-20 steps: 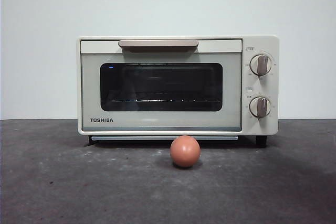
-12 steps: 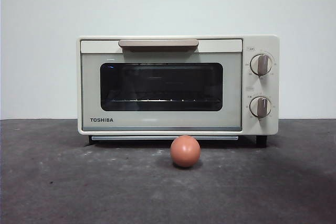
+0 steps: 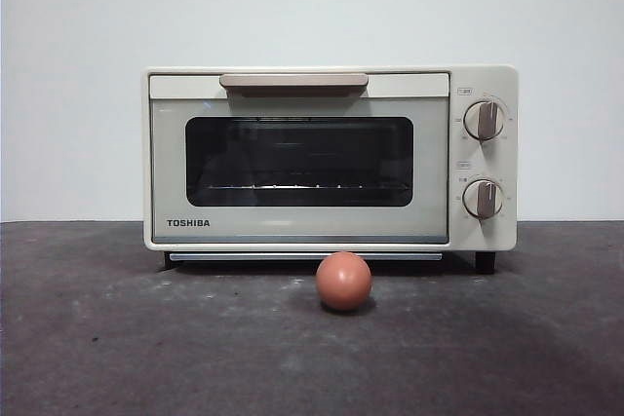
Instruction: Eggoven
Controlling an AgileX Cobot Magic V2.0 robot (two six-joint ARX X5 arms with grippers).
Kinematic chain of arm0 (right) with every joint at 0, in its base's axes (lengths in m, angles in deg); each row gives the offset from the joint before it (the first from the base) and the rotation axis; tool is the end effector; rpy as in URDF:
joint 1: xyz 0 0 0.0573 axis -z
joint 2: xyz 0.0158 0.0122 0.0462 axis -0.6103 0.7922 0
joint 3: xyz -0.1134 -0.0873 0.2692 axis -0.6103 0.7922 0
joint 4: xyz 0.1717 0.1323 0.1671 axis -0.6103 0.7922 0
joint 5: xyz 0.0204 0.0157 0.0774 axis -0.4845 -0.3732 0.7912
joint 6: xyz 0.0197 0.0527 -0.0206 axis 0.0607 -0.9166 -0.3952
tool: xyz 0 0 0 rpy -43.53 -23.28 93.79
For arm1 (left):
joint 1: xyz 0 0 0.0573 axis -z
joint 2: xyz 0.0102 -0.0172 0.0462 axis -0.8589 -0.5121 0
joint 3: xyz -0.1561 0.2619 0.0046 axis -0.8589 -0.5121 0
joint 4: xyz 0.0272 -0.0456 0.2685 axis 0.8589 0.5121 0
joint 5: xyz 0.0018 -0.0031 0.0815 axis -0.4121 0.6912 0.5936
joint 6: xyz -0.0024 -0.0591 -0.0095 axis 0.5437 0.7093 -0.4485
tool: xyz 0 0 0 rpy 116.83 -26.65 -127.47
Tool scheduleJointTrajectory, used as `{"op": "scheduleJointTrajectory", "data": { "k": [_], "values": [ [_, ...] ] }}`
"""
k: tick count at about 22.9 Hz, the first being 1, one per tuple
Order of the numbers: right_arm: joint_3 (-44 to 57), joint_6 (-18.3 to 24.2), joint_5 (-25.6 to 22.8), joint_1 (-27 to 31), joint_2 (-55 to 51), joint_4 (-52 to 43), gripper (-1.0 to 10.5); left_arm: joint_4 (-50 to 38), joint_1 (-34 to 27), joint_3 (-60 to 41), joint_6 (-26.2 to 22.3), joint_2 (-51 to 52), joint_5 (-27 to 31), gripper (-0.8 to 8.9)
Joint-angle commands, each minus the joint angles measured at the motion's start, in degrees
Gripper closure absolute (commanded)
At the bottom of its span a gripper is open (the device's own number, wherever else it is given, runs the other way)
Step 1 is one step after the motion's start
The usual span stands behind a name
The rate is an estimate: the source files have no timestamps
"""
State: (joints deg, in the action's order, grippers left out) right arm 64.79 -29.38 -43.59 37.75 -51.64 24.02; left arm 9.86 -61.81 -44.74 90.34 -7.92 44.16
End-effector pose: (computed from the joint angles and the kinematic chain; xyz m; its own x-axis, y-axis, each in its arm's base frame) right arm 0.0756 0.0041 0.2727 0.9945 0.1047 0.0093 -0.1031 0.9541 0.2811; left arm 0.0692 -0.0049 0.2543 0.9748 -0.1631 -0.1519 0.0906 0.9128 -0.3982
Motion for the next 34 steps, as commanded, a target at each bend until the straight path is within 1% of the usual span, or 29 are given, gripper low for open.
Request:
{"op": "scheduleJointTrajectory", "data": {
  "k": [1,5,9,11,13,17,21,23,24,25,26,27,30,32,33,34],
  "values": [
    [-6.2,0.4,5.1,-0.2,4.9,5.5,9.4,3.2,-0.1,5.8,-5.2,-4.3,-4.6,8.06],
    [-13.7,3.5,14.1,-1.0,12.3,15.2,9.4,9.8,-0.1,12.7,-9.9,-10.7,-10.6,8.06],
    [-19.2,6.6,23.8,-3.5,18.7,23.8,9.4,15.5,0.0,17.6,-14.1,-16.1,-16.4,8.06],
    [-20.8,7.4,26.4,-5.5,21.0,27.3,9.4,17.7,0.3,19.1,-15.2,-17.9,-19.5,8.06],
    [-21.4,8.0,28.0,-7.9,22.6,29.8,9.4,19.6,0.9,20.0,-15.9,-19.4,-21.6,8.06],
    [-21.4,8.7,27.9,-12.9,24.4,33.5,9.4,22.5,2.0,20.2,-18.1,-20.5,-22.4,8.06],
    [-21.4,8.9,26.1,-17.0,25.4,33.8,9.4,22.9,2.5,20.2,-18.3,-20.7,-22.4,8.06],
    [-21.4,8.6,25.3,-18.3,25.6,33.3,9.0,22.8,2.5,20.2,-18.2,-20.7,-22.4,8.06],
    [-21.4,8.2,25.0,-18.8,25.9,33.0,8.4,22.8,2.5,20.2,-18.2,-20.7,-22.4,8.06],
    [-21.4,7.4,24.9,-19.2,26.2,32.7,7.6,22.8,2.5,20.2,-18.2,-20.7,-22.4,8.06],
    [-21.4,6.1,24.9,-19.6,26.5,32.2,6.4,22.9,2.5,20.2,-18.2,-20.6,-22.4,8.06],
    [-21.4,4.4,24.9,-19.8,27.1,31.8,6.0,23.0,2.5,20.2,-18.2,-20.6,-22.4,8.06],
    [-21.4,1.7,24.9,-21.2,29.8,31.3,6.0,23.0,2.5,20.2,-18.2,-20.6,-22.5,8.06],
    [-21.4,-0.3,24.9,-23.1,32.6,28.5,6.0,23.0,2.5,20.2,-18.2,-20.6,-22.5,8.06],
    [-21.4,-1.6,24.3,-24.4,34.2,26.5,6.0,23.0,2.5,20.2,-18.1,-20.6,-22.5,8.06],
    [-21.4,-2.8,22.7,-25.9,35.8,24.5,6.0,22.9,2.5,20.2,-18.0,-20.6,-22.5,8.06]
  ]
}}
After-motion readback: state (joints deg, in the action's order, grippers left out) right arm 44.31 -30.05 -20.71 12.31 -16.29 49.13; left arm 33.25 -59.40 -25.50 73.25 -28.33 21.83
